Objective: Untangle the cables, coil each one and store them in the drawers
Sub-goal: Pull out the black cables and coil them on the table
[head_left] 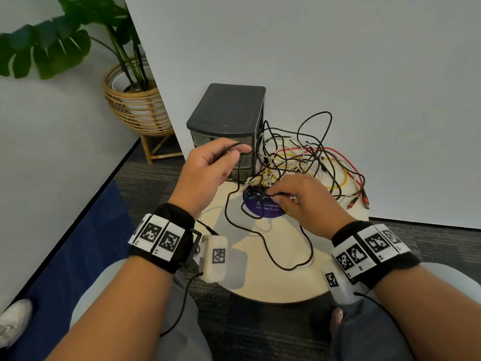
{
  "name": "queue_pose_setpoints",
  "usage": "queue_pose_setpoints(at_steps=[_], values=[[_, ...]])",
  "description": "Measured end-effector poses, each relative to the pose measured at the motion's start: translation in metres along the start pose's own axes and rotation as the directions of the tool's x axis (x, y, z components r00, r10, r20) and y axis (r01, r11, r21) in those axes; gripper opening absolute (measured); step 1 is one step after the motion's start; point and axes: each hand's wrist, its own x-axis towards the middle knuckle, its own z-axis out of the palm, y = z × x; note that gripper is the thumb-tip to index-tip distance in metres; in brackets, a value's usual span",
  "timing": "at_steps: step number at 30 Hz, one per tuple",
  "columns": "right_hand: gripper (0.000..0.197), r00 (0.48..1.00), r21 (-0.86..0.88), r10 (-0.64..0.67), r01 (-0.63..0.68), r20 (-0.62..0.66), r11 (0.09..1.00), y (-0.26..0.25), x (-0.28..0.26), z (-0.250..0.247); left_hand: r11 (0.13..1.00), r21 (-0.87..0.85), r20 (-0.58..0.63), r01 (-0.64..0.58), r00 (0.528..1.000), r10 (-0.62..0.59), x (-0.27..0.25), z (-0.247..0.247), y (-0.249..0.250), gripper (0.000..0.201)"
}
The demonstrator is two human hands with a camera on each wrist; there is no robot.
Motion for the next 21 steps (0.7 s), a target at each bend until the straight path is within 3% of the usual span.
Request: queue_pose_setpoints(at_steps=[2, 5, 9, 14, 17, 19, 21], values=[[0.034, 0.989, -0.102, 0.066, -0.053, 0.131, 0.993, 0.0, 0.003, 0.01, 1.0, 0.009, -0.016, 0.024, 1.0, -0.024, 0.001, 0.002, -0.002, 0.024], [0.047, 0.946, -0.307, 0.116, -0.019, 0.303, 0.952, -0.009, 0.009, 0.02, 0.998, 0.04, -0.029, 0.057, 0.998, -0.056, 0.002, 0.003, -0.005, 0.023], [0.057, 0.93, -0.386, 0.077, 0.074, 0.36, 0.919, -0.027, 0.019, 0.019, 0.99, 0.087, -0.054, 0.109, 0.993, -0.105, 0.004, 0.004, -0.011, 0.023], [0.052, 0.907, -0.328, -0.047, 0.2, 0.419, 0.923, -0.031, 0.023, 0.021, 0.959, 0.211, -0.085, 0.191, 0.981, -0.176, 0.011, 0.004, -0.024, 0.023], [0.052, 0.927, -0.225, -0.121, 0.21, 0.355, 0.952, -0.024, 0.025, 0.02, 0.924, 0.322, -0.068, 0.205, 0.979, -0.193, 0.012, 0.002, -0.031, 0.022], [0.055, 0.97, -0.045, -0.138, 0.15, 0.202, 0.988, -0.012, 0.027, 0.018, 0.891, 0.411, -0.046, 0.191, 0.981, -0.188, 0.014, 0.001, -0.036, 0.02], [0.055, 0.994, 0.191, -0.077, 0.062, 0.072, 0.98, -0.002, 0.029, 0.014, 0.868, 0.464, -0.03, 0.173, 0.983, -0.18, 0.015, 0.003, -0.039, 0.02]])
